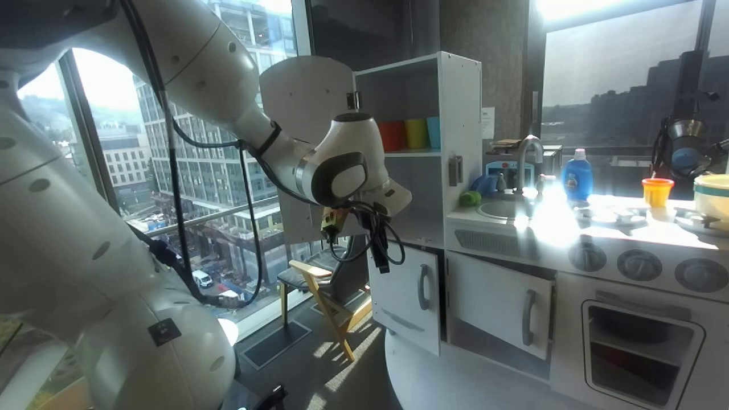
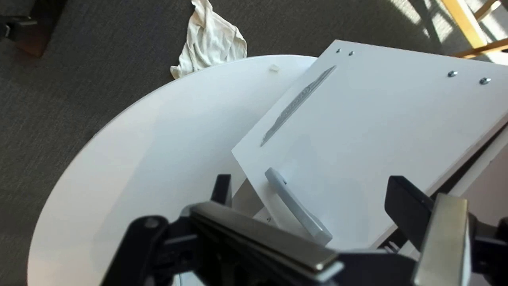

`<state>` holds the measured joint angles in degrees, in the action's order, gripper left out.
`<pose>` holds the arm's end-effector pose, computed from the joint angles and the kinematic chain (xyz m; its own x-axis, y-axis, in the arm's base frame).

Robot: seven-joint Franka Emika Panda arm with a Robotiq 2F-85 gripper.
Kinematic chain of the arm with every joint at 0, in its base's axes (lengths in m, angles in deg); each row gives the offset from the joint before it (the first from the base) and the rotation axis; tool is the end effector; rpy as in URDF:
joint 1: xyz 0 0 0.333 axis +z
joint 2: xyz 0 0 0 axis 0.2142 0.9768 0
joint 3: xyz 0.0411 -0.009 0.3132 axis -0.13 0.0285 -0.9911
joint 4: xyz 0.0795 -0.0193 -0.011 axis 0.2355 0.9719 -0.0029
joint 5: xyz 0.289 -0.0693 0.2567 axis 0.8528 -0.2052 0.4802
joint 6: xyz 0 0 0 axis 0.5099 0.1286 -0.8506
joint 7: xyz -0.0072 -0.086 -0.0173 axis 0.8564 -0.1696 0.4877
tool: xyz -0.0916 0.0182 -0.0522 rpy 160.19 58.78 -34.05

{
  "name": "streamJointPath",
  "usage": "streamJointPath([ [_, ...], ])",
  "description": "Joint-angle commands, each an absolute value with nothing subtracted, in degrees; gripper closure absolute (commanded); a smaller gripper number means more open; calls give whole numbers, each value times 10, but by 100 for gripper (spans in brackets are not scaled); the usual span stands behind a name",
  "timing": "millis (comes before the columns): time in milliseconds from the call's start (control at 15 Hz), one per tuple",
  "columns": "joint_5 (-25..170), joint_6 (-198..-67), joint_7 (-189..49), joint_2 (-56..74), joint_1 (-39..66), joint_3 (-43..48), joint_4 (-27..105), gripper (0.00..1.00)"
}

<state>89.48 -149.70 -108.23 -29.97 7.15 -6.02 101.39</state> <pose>0.4120 -0.0107 0.3835 0.5586 -0.8190 0.1314 -0.7583 -0.5684 -0.3192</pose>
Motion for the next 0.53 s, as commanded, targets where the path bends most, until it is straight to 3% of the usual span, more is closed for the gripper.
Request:
streamJointPath([
  [0, 916, -1564, -1121, -289, 66, -61, 1016, 0],
  [467, 931, -1651, -1133, -244, 67, -46, 1022, 0],
])
